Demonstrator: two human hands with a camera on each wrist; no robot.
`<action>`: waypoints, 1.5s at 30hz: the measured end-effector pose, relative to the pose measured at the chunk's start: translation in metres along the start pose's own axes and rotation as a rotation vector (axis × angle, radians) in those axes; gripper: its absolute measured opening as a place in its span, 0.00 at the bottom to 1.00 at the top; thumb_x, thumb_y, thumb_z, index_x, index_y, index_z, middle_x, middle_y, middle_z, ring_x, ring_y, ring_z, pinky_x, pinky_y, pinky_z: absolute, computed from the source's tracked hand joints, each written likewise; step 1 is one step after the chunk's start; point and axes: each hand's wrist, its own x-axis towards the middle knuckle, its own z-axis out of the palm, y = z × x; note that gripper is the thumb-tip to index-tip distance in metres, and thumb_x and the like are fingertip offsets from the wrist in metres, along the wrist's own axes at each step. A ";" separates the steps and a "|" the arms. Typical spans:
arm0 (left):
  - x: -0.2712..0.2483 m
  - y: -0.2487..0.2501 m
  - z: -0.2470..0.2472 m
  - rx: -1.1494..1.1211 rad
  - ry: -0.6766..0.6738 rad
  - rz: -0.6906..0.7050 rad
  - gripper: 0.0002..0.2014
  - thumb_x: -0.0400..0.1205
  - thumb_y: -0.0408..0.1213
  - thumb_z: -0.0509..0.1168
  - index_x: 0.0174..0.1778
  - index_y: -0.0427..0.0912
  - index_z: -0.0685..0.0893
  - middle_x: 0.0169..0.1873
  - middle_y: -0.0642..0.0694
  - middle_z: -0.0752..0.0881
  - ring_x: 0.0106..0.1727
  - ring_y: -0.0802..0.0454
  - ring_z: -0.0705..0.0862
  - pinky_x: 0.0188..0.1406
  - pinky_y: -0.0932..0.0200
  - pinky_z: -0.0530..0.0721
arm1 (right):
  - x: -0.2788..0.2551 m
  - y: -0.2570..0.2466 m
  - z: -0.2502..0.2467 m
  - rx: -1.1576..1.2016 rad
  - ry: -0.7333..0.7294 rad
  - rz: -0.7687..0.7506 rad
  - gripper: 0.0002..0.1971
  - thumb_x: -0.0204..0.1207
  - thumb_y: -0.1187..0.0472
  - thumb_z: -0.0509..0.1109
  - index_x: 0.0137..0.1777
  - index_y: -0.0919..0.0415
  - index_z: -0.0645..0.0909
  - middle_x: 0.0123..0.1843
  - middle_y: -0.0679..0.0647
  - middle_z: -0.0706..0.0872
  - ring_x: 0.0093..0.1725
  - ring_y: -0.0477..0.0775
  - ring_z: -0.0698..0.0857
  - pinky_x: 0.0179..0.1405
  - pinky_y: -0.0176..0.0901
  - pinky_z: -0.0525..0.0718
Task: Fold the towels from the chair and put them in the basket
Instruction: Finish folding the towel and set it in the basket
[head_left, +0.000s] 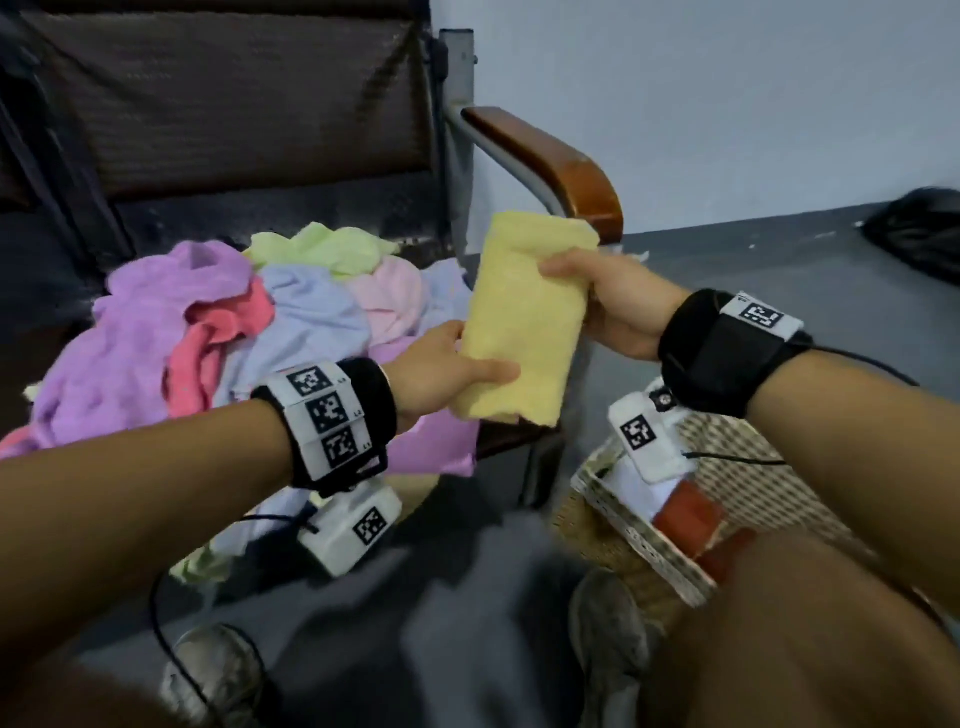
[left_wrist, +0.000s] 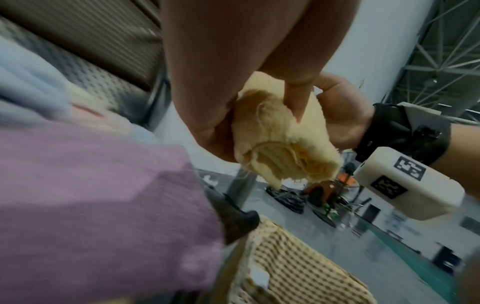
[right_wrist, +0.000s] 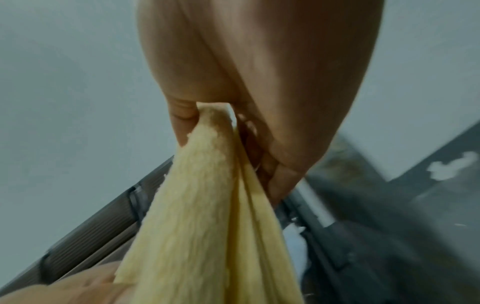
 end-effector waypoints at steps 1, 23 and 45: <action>0.013 0.000 0.019 0.010 -0.010 -0.030 0.31 0.77 0.38 0.77 0.74 0.39 0.73 0.64 0.44 0.86 0.61 0.45 0.87 0.64 0.44 0.86 | -0.007 0.009 -0.026 0.041 0.048 0.025 0.21 0.79 0.57 0.67 0.72 0.60 0.78 0.59 0.54 0.91 0.57 0.55 0.91 0.50 0.48 0.88; 0.191 -0.146 0.331 0.798 -0.501 -0.542 0.23 0.86 0.37 0.63 0.76 0.31 0.75 0.73 0.35 0.79 0.71 0.37 0.80 0.63 0.51 0.81 | -0.044 0.347 -0.257 0.367 0.592 0.796 0.25 0.83 0.65 0.65 0.80 0.60 0.69 0.71 0.62 0.82 0.66 0.66 0.83 0.68 0.66 0.82; 0.142 -0.017 0.231 0.312 -0.306 -0.296 0.10 0.87 0.34 0.62 0.60 0.33 0.83 0.50 0.40 0.88 0.48 0.45 0.87 0.60 0.48 0.86 | -0.028 0.159 -0.191 -0.347 0.152 0.471 0.09 0.83 0.57 0.65 0.53 0.61 0.85 0.52 0.57 0.89 0.45 0.55 0.87 0.43 0.43 0.80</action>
